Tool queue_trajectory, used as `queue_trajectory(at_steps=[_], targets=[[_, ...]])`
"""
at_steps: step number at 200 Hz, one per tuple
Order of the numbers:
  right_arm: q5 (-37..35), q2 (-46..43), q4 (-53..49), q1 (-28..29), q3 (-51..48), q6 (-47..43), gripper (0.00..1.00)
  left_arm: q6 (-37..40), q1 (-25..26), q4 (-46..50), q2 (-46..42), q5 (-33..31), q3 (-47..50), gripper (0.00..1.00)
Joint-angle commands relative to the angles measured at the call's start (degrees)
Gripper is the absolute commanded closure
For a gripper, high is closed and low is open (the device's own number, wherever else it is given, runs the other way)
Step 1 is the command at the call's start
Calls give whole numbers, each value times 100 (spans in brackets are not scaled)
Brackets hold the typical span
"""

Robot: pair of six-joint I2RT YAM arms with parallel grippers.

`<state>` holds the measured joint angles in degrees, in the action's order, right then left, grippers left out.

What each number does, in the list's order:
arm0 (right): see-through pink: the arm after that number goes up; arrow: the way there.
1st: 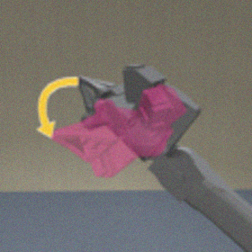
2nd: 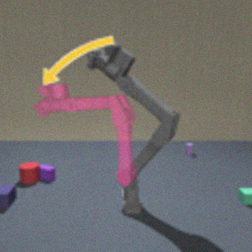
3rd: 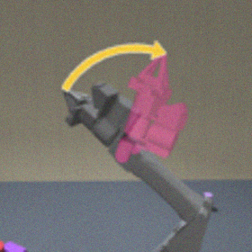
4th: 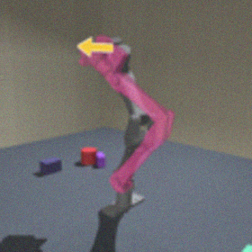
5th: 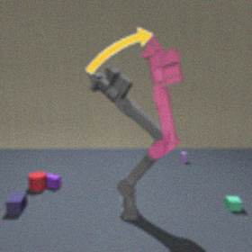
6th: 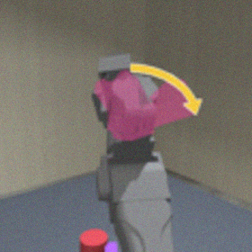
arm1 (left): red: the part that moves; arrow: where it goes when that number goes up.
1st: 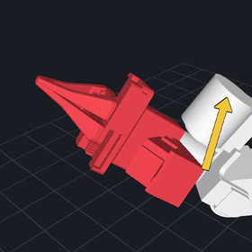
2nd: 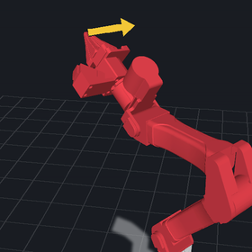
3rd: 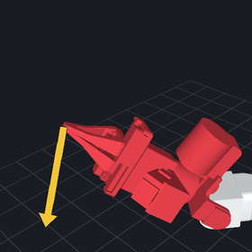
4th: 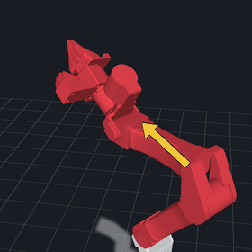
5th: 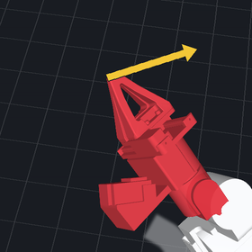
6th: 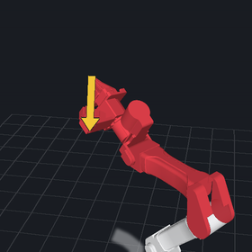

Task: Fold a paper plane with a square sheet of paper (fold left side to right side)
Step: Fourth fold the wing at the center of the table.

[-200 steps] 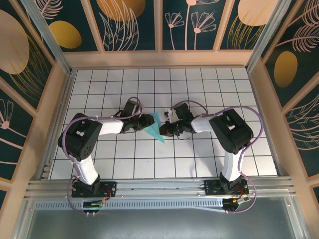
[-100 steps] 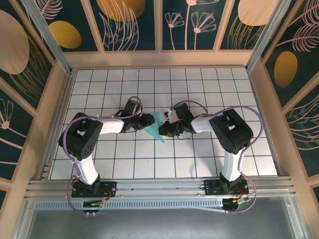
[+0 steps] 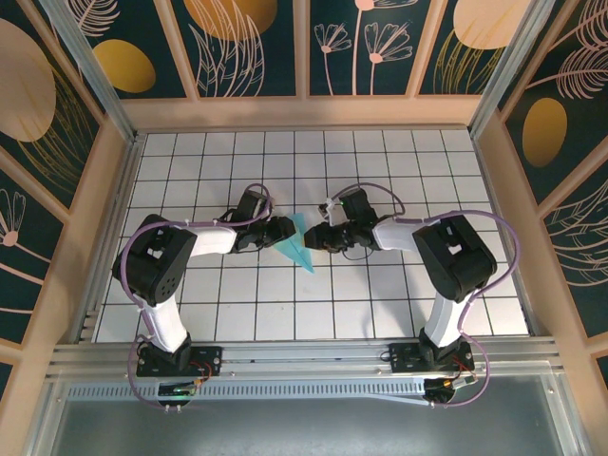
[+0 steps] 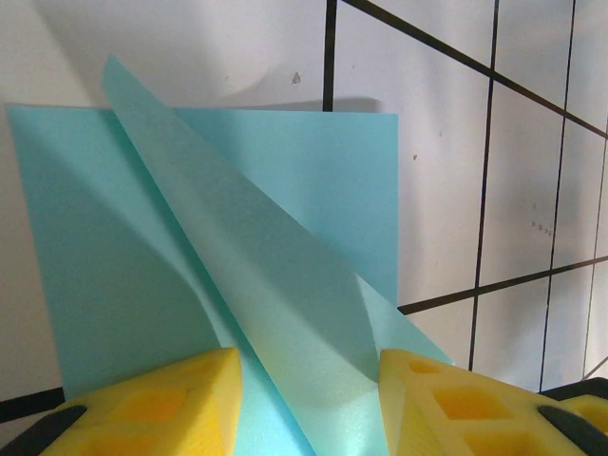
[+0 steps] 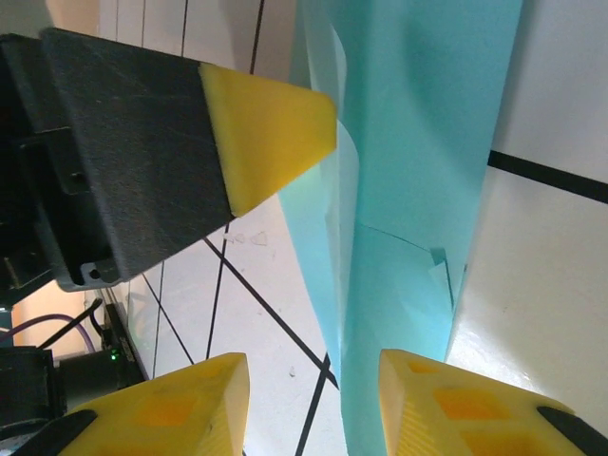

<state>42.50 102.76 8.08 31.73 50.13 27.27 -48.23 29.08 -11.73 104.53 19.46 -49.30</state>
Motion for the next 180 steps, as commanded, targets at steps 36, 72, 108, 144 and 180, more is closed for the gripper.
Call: queue_trajectory(at_steps=[36,72,108,144,180], targets=[[263,312,-82,0,451,-139,60,87,27,311,125,-161,43,58],[233,540,-2,-3,612,-111,61,83,27,294,123,-141,35,58],[254,738,-12,-6,795,-112,67,77,27,289,103,-162,58,58],[206,870,-95,-6,861,-151,74,62,27,267,110,-158,69,58],[70,868,-221,-5,883,-238,80,67,27,267,117,-153,69,58]])
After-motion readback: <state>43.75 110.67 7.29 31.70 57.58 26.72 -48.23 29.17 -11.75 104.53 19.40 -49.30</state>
